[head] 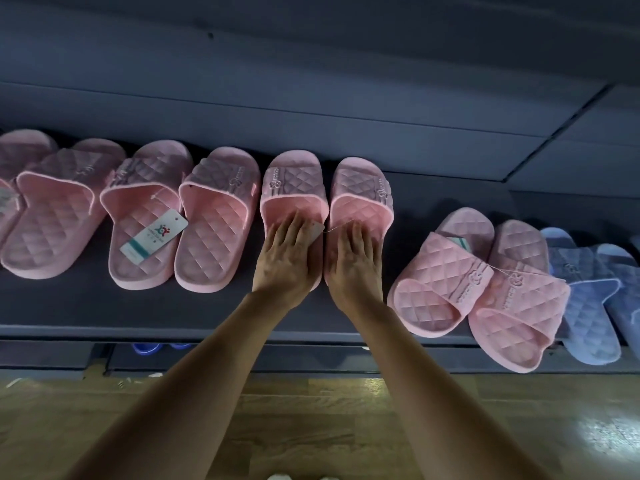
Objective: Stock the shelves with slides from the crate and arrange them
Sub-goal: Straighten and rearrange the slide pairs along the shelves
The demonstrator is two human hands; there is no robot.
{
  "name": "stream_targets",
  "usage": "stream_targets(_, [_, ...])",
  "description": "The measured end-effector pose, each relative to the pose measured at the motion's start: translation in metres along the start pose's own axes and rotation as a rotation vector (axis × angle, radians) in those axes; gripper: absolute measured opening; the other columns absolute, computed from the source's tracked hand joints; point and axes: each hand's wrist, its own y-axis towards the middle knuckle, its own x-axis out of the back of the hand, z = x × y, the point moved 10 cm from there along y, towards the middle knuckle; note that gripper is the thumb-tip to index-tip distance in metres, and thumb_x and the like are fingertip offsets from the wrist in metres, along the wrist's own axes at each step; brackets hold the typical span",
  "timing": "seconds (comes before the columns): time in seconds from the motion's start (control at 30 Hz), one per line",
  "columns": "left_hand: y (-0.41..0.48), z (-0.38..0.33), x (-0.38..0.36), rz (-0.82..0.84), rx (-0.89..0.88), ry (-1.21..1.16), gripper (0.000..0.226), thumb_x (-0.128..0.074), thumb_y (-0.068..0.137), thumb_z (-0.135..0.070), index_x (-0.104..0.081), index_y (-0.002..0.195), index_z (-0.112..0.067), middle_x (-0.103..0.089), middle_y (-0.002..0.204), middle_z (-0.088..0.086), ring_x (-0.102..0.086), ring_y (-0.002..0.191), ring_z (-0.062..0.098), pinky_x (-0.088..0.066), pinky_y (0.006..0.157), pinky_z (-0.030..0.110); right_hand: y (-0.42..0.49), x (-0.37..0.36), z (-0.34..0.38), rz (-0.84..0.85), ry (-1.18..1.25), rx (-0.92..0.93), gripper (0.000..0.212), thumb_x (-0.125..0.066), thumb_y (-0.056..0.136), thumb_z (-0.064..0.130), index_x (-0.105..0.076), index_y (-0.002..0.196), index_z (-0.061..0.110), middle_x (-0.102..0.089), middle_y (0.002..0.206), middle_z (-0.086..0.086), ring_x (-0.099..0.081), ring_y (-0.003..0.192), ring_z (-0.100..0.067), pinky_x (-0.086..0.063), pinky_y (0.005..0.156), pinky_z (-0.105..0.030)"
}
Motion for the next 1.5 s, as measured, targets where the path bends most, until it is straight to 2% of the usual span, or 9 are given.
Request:
stream_targets(0.07, [0.001, -0.001, 0.0, -0.007, 0.003, 0.013, 0.035, -0.04, 0.089, -0.022, -0.044, 0.12, -0.009, -0.06, 0.12, 0.022, -0.054, 0.116, 0.039, -0.041, 0.1, 0.051, 0.001, 0.0, 0.0, -0.017, -0.002, 0.008, 0.071, -0.015, 0.084, 0.035, -0.041, 0.132, -0.01, -0.035, 0.14, -0.032, -0.029, 0.133, -0.048, -0.012, 0.11, -0.053])
stream_targets(0.17, [0.001, 0.001, -0.003, 0.023, 0.005, 0.017, 0.039, -0.039, 0.089, -0.022, -0.053, 0.12, -0.002, -0.06, 0.12, 0.024, -0.054, 0.117, 0.039, -0.04, 0.101, 0.053, 0.0, -0.002, 0.0, 0.047, 0.0, 0.007, 0.088, 0.002, 0.075, 0.045, -0.026, 0.142, -0.003, -0.018, 0.151, -0.025, -0.009, 0.142, -0.039, 0.005, 0.114, -0.041])
stream_targets(0.3, [0.001, 0.001, -0.002, 0.077, 0.025, -0.013, 0.046, -0.038, 0.089, -0.026, -0.057, 0.12, 0.002, -0.058, 0.123, 0.024, -0.05, 0.121, 0.04, -0.036, 0.104, 0.054, -0.001, 0.0, 0.0, 0.042, 0.003, -0.006, 0.091, 0.006, 0.072, 0.046, -0.021, 0.145, 0.0, -0.013, 0.153, -0.022, -0.005, 0.143, -0.034, 0.009, 0.113, -0.038])
stream_targets(0.47, [0.001, -0.001, 0.0, 0.105, 0.043, -0.045, 0.045, -0.038, 0.089, -0.027, -0.058, 0.119, 0.0, -0.058, 0.123, 0.024, -0.049, 0.122, 0.041, -0.033, 0.105, 0.052, 0.001, -0.003, -0.003, 0.12, -0.023, -0.07, 0.056, -0.022, 0.098, 0.031, -0.016, 0.147, 0.004, -0.008, 0.156, -0.017, -0.001, 0.145, -0.028, 0.008, 0.115, -0.037])
stream_targets(0.67, [-0.01, -0.001, 0.011, 0.197, 0.064, 0.007, 0.056, -0.032, 0.086, -0.031, -0.05, 0.129, 0.001, -0.05, 0.134, 0.022, -0.041, 0.129, 0.038, -0.028, 0.109, 0.047, -0.016, 0.022, -0.003, 0.171, 0.024, -0.042, 0.056, -0.03, 0.096, 0.032, -0.021, 0.147, 0.01, -0.017, 0.155, -0.008, -0.012, 0.143, -0.023, -0.014, 0.113, -0.038])
stream_targets(0.83, [-0.036, -0.017, 0.052, 0.154, 0.036, 0.041, 0.054, -0.061, 0.084, -0.009, -0.045, 0.134, -0.003, -0.045, 0.139, 0.019, -0.041, 0.13, 0.035, -0.029, 0.109, 0.049, -0.05, 0.07, 0.004, 0.133, -0.088, 0.04, 0.057, -0.048, 0.094, 0.031, -0.029, 0.144, 0.011, -0.031, 0.15, -0.008, -0.026, 0.139, -0.024, -0.019, 0.113, -0.039])
stream_targets(0.97, [-0.056, -0.029, 0.085, 0.168, 0.017, 0.098, 0.052, -0.066, 0.08, -0.011, -0.05, 0.129, -0.001, -0.05, 0.135, 0.019, -0.046, 0.126, 0.035, -0.032, 0.106, 0.05, -0.078, 0.105, -0.001, 0.037, -0.122, 0.058, 0.052, -0.058, 0.088, 0.028, -0.048, 0.134, 0.007, -0.048, 0.138, -0.017, -0.043, 0.128, -0.034, -0.03, 0.106, -0.048])
stream_targets(1.1, [-0.065, -0.047, 0.115, 0.179, -0.016, 0.137, 0.052, -0.069, 0.078, -0.01, -0.053, 0.126, -0.001, -0.052, 0.132, 0.019, -0.05, 0.121, 0.036, -0.039, 0.1, 0.055, -0.103, 0.134, -0.004, -0.006, -0.138, 0.073, 0.051, -0.046, 0.08, 0.037, -0.061, 0.116, 0.006, -0.061, 0.12, -0.021, -0.059, 0.108, -0.039, -0.046, 0.089, -0.055])
stream_targets(1.5, [-0.063, -0.134, 0.149, 0.165, -0.098, 0.191, 0.044, -0.055, 0.085, -0.025, -0.053, 0.125, -0.004, -0.055, 0.128, 0.018, -0.056, 0.113, 0.036, -0.042, 0.095, 0.05, -0.16, 0.213, -0.048, -0.033, -0.168, 0.113, 0.052, -0.041, 0.082, 0.043, -0.057, 0.122, 0.013, -0.057, 0.128, -0.014, -0.054, 0.119, -0.034, -0.043, 0.095, -0.056])
